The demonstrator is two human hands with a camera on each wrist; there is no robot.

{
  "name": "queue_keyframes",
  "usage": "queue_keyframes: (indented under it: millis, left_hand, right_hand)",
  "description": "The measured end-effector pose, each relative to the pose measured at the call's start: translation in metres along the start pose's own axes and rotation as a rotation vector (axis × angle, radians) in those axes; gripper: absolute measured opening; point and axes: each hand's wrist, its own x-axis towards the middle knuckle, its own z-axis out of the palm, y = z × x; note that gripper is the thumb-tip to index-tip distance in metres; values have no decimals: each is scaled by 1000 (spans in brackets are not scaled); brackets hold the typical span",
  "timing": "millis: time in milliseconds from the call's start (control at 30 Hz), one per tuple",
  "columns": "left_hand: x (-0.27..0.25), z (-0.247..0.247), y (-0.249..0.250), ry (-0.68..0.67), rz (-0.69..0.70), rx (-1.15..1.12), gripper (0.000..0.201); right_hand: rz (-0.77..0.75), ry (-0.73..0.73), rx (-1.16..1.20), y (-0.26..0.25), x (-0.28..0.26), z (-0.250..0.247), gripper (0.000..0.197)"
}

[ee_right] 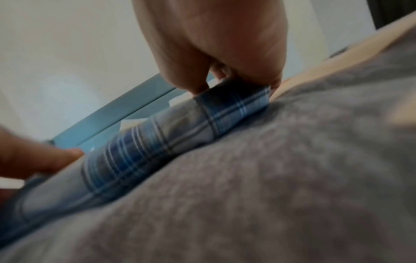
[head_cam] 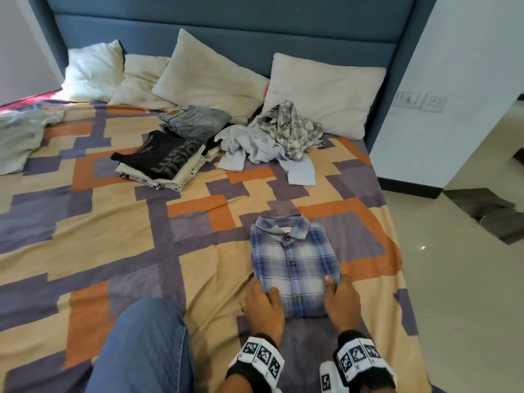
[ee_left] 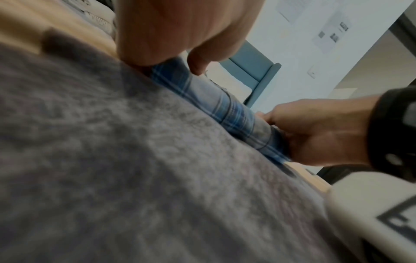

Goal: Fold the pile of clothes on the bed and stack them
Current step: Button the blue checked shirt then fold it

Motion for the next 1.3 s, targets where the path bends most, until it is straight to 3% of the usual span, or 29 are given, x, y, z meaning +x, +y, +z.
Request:
queue_keyframes:
  millis: [133, 300, 567, 800, 1067, 1167, 1233, 1300]
  left_hand:
    - [12, -16, 3, 10, 10, -79, 18]
    - [27, -23, -3, 21, -18, 33, 28]
    - [27, -22, -14, -33, 59, 227, 32]
    - [39, -17, -13, -85, 42, 466, 38]
    - [56, -21, -15, -47, -138, 270, 28]
    - [77, -31, -1, 49, -154, 222, 40]
    - [88, -37, 17, 87, -97, 274, 43]
    - [104, -34, 36, 57, -21, 281, 46]
  right_hand:
    - [165, 2, 126, 2, -7, -8, 38]
    - [145, 32, 132, 0, -34, -13, 42]
    - [189, -76, -282, -12, -24, -21, 51]
    - [151, -114, -418, -6, -16, -19, 53]
    - [262, -59, -427, -12, -9, -38, 56]
    - [184, -20, -341, -24, 16, -58, 48]
    - [123, -43, -215, -33, 40, -62, 48]
    - [75, -62, -238, -39, 69, -54, 48]
